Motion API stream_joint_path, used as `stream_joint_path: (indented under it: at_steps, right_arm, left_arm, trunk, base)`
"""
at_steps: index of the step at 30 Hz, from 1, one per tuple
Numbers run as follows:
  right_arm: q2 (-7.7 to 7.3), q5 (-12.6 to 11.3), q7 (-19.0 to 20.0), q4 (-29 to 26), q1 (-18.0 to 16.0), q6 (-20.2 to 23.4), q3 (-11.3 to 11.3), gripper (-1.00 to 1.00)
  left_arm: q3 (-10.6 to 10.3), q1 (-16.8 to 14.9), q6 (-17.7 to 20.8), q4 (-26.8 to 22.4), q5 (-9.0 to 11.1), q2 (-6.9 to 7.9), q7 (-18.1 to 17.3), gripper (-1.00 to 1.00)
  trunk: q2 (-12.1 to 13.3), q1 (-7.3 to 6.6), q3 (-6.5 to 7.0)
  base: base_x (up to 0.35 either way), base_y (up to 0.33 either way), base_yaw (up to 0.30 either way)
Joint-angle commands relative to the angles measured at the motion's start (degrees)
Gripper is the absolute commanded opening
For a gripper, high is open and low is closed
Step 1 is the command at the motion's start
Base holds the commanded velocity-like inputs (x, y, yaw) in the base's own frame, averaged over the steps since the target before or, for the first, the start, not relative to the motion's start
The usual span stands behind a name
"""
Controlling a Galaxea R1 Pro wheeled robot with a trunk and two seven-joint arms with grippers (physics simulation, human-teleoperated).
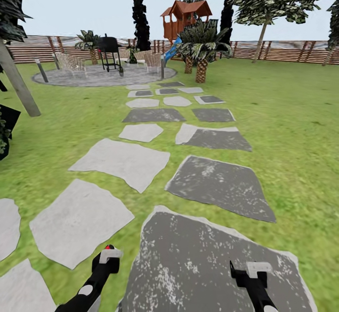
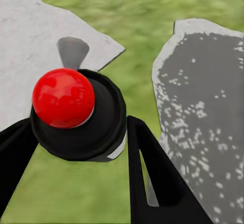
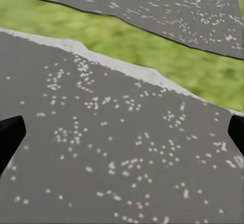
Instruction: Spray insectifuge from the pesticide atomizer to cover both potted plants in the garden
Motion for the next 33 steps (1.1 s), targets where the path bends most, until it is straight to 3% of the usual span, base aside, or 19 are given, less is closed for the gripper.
stream_joint_path:
  at_steps: [1,11,33]
  right_arm:
    - [0.02,0.0,-0.2,0.3,0.0,-0.2,0.0,1.00]
    - [0.07,0.0,-0.2,0.9,0.0,-0.2,0.0,1.00]
    - [0.07,0.0,-0.1,1.0,0.0,-0.2,0.0,1.00]
  left_arm:
    - [0.0,0.0,-0.2,0.0,-0.1,0.01,0.0,-1.00]
    - [0.0,0.0,-0.2,0.0,-0.1,0.01,0.0,-1.00]
    - [0.0,0.0,-0.2,0.0,-0.1,0.04,0.0,-1.00]
  trunk:
    - [0.0,0.02,-0.05]
    - [0.0,0.02,0.12]
    - [0.0,0.02,0.14]
  base:
    - [0.339,0.000,0.000]
    - [0.339,0.000,0.100]
    - [0.339,0.000,0.002]
